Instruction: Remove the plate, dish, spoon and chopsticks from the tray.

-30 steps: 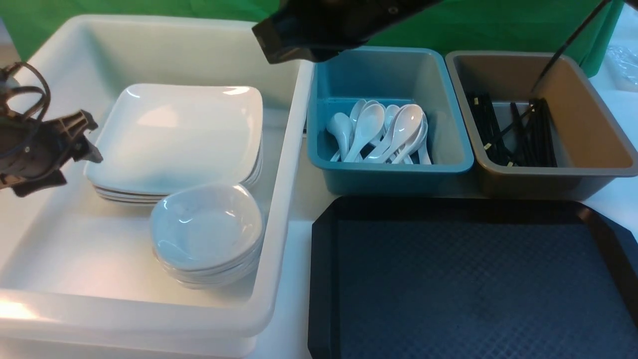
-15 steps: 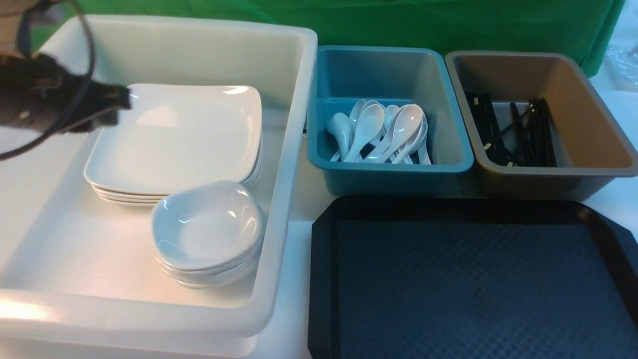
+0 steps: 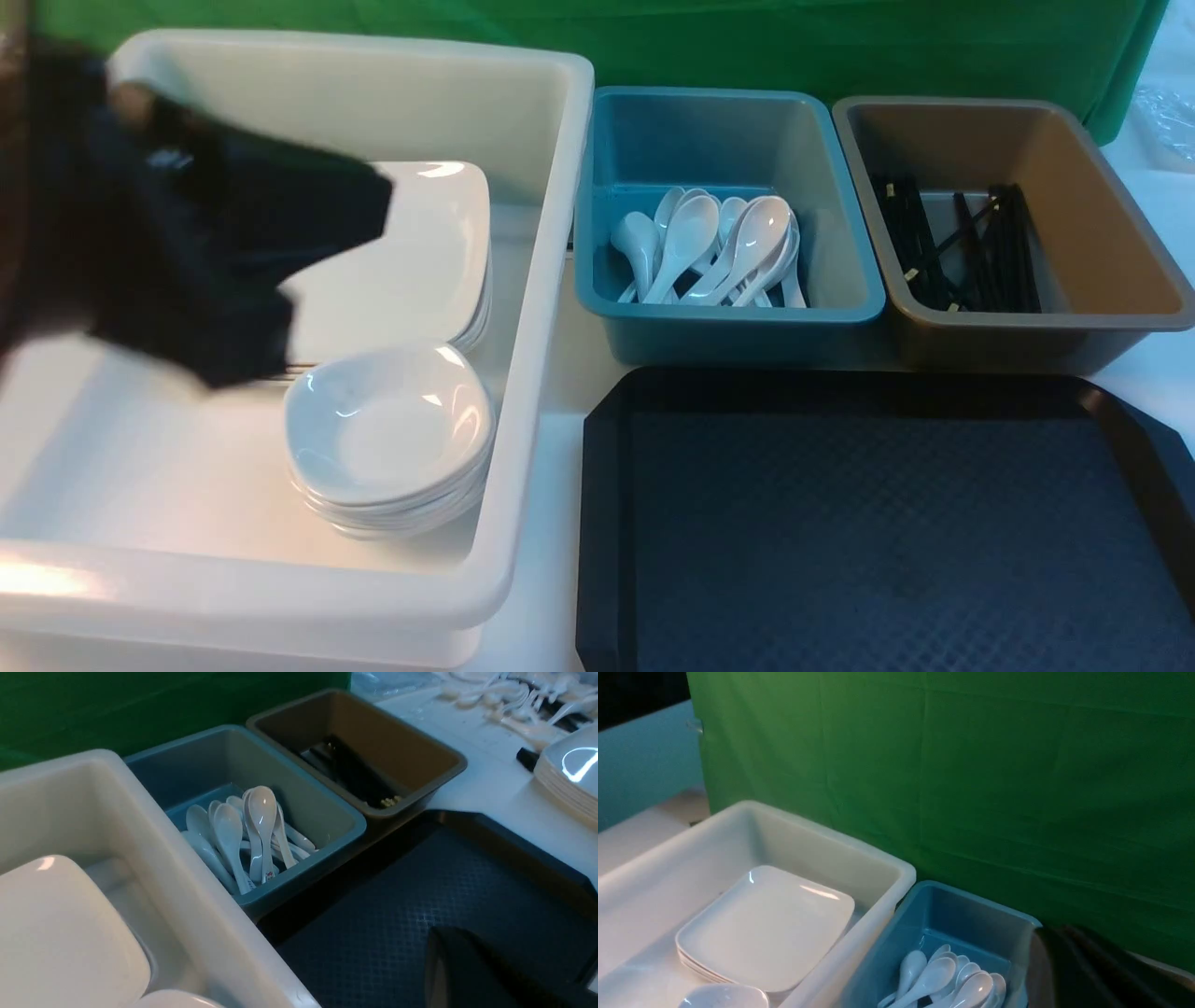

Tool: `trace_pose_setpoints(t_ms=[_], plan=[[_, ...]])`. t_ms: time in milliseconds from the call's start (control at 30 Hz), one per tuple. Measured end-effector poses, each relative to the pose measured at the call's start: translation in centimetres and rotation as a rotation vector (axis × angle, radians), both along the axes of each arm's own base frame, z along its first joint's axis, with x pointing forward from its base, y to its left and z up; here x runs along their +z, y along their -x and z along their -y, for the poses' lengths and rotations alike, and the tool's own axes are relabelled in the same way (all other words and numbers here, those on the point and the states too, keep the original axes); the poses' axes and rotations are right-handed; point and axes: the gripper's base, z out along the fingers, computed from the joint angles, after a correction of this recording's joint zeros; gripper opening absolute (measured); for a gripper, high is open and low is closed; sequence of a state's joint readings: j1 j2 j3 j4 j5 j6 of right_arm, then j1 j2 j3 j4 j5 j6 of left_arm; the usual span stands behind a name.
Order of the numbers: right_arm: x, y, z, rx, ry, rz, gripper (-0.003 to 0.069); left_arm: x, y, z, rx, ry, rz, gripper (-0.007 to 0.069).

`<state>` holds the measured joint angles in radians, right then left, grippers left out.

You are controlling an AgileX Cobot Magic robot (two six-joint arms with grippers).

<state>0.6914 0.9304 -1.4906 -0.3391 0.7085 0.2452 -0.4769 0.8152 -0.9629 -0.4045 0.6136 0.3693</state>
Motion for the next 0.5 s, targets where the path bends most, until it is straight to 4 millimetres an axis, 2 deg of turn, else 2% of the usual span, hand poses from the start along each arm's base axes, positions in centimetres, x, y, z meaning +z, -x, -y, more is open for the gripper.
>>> trace_pose_setpoints(t_ms=[133, 200, 233, 333, 367, 467, 500], plan=[[-4.7, 3.8, 3.0, 0.014, -0.1, 0.072, 0.0029, -2.0, 2.3, -1.4, 0.037, 0.055, 0.036, 0.0002], [-6.4, 4.9, 3.8, 0.02, -0.121, 0.093, 0.0029, -3.2, 3.1, -1.9, 0.05, 0.073, 0.034, 0.0002], [-8.8, 6.0, 4.6, 0.029, -0.137, 0.109, 0.0029, -4.7, 3.8, -2.3, 0.06, 0.086, 0.014, 0.0002], [-12.9, 7.5, 5.6, 0.048, -0.153, 0.127, 0.0029, -7.3, 4.8, -2.8, 0.077, 0.106, -0.04, 0.0002], [-15.0, 8.1, 6.0, 0.058, -0.159, 0.14, 0.0029, -8.8, 5.2, -3.1, 0.089, 0.118, -0.068, 0.0002], [-17.7, 8.9, 6.4, 0.081, -0.181, 0.182, 0.0029, -10.7, 5.5, -3.3, 0.117, 0.151, -0.109, 0.0002], [-17.7, 8.9, 6.4, 0.083, -0.184, 0.186, 0.0029, -10.9, 5.5, -3.4, 0.12, 0.155, -0.113, 0.0002]])
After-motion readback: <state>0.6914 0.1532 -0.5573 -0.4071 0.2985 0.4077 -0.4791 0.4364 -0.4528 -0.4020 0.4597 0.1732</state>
